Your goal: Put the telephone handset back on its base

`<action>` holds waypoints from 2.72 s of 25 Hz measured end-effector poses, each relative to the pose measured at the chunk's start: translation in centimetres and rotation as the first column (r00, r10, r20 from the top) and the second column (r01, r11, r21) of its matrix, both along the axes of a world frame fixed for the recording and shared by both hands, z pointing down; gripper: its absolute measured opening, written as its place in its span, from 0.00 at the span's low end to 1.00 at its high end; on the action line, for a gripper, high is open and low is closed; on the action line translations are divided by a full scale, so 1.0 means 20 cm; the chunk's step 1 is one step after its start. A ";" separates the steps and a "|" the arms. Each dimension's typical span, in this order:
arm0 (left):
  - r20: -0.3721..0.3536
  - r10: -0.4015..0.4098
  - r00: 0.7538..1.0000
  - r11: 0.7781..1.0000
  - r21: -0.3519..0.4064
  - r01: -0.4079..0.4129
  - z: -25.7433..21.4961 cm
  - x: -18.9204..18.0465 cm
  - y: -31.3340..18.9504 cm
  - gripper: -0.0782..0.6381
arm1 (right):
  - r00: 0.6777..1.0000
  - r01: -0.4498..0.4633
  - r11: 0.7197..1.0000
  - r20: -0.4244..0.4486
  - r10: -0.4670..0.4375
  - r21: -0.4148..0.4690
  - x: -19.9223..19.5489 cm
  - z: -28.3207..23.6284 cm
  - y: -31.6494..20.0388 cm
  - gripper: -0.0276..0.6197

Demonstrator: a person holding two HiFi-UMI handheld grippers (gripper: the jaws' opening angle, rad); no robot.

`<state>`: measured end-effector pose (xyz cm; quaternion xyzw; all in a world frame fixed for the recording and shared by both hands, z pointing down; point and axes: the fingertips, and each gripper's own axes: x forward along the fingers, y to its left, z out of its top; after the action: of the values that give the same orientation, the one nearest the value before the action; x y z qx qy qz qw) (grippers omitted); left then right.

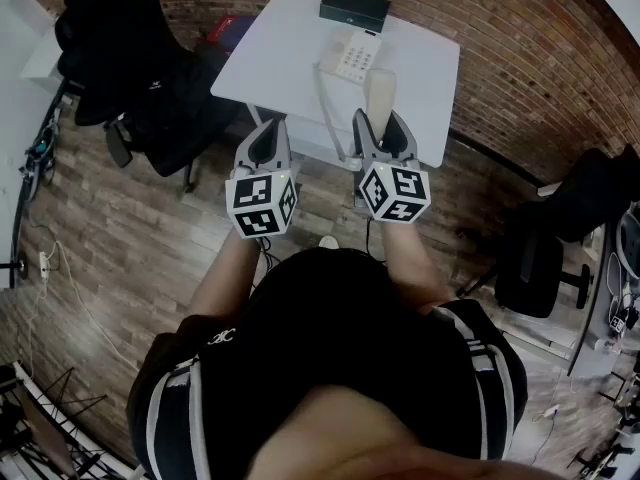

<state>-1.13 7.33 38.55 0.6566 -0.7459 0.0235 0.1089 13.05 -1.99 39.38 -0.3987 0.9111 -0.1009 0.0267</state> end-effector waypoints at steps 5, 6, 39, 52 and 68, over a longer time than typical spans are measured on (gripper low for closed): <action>0.018 0.014 1.000 1.000 -0.007 -0.014 0.00 0.03 0.01 0.10 | 1.000 -0.016 1.000 -0.001 0.016 -0.016 0.01 0.02 0.00 0.36; 0.020 0.017 1.000 1.000 -0.008 -0.017 0.00 0.03 0.01 0.10 | 1.000 -0.021 1.000 0.001 0.021 -0.021 0.01 0.02 0.00 0.36; 0.040 -0.088 0.995 0.996 -0.026 0.089 0.06 -0.06 -0.27 0.10 | 0.998 0.066 0.997 -0.012 -0.067 -0.025 -0.12 0.05 -0.35 0.36; 0.010 -0.051 0.999 0.999 -0.014 0.052 0.10 -0.28 -0.65 0.10 | 0.999 0.044 0.999 -0.018 -0.045 -0.007 -0.34 0.03 -0.69 0.36; -0.045 0.058 0.997 0.997 -0.040 -0.060 0.11 -0.71 -1.22 0.10 | 0.994 -0.070 0.995 -0.089 0.063 -0.073 -0.73 0.07 -1.19 0.36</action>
<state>-15.26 -17.09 40.82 0.6763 -0.7231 0.0279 0.1379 -1.54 -25.70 40.82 -0.4336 0.8931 -0.1171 -0.0246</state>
